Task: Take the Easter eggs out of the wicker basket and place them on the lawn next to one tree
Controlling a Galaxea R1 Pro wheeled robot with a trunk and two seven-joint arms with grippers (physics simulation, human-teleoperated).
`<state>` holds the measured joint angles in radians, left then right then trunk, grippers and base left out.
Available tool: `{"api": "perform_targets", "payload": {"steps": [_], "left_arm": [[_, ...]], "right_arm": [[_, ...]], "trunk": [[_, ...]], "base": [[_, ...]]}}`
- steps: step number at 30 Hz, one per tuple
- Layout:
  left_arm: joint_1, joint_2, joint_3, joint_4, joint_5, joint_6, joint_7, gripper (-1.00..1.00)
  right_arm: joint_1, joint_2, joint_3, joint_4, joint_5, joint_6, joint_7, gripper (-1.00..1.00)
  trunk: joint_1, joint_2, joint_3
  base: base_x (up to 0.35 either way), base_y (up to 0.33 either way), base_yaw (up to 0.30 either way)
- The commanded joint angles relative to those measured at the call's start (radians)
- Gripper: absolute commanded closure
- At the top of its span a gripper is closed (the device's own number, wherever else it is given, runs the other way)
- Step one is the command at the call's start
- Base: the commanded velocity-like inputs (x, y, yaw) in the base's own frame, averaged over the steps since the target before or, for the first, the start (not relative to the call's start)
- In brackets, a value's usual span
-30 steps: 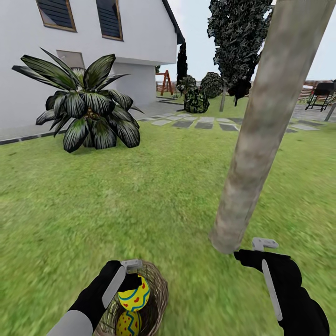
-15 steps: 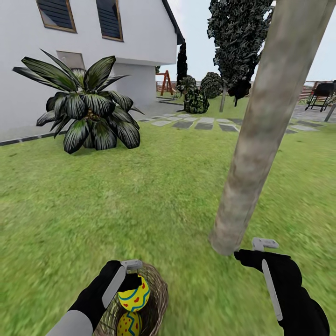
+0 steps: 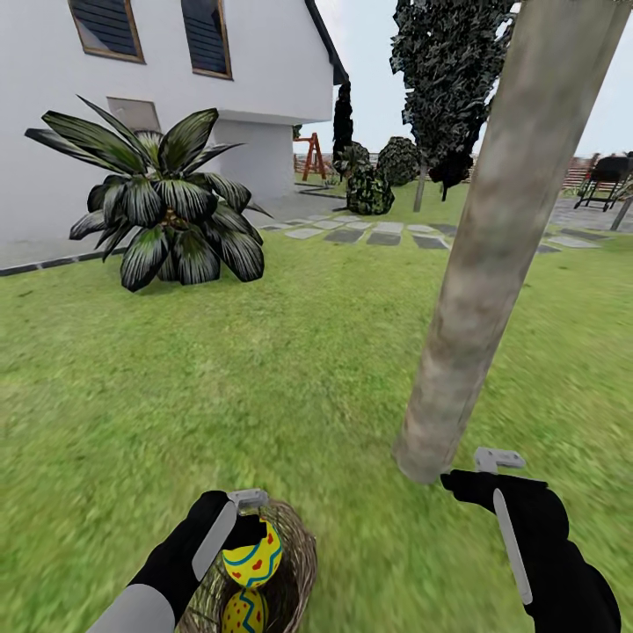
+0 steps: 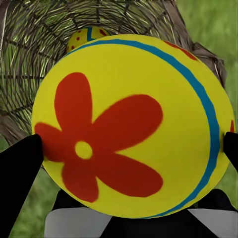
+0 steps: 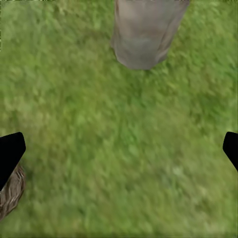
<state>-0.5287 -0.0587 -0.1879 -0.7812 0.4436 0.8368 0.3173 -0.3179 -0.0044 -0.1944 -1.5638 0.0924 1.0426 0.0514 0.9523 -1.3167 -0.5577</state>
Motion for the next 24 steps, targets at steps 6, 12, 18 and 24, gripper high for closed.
{"api": "perform_targets", "payload": {"steps": [6,12,18,24], "left_arm": [[0.002,-0.002,-0.004,-0.013,0.013,0.003,0.022,1.00],[0.005,-0.003,-0.003,-0.033,0.014,0.008,0.028,1.00],[0.024,-0.004,-0.002,-0.190,0.014,0.071,0.055,1.00],[0.030,-0.004,-0.002,-0.217,0.014,0.090,0.063,1.00]], "right_arm": [[-0.001,0.000,0.001,-0.001,0.009,0.005,0.005,-1.00],[-0.001,-0.001,0.000,-0.001,0.009,0.005,0.005,-1.00],[-0.001,-0.001,0.000,-0.001,0.009,0.005,0.005,-1.00],[-0.001,-0.002,0.000,-0.001,0.009,0.005,0.005,-1.00]], "trunk": [[-0.023,0.042,0.018],[-0.046,0.084,0.037],[-0.069,0.126,0.055],[-0.092,0.168,0.074]], "base": [[0.000,0.000,0.000],[0.000,0.000,0.000],[0.000,0.000,0.000],[0.000,0.000,0.000]]}}
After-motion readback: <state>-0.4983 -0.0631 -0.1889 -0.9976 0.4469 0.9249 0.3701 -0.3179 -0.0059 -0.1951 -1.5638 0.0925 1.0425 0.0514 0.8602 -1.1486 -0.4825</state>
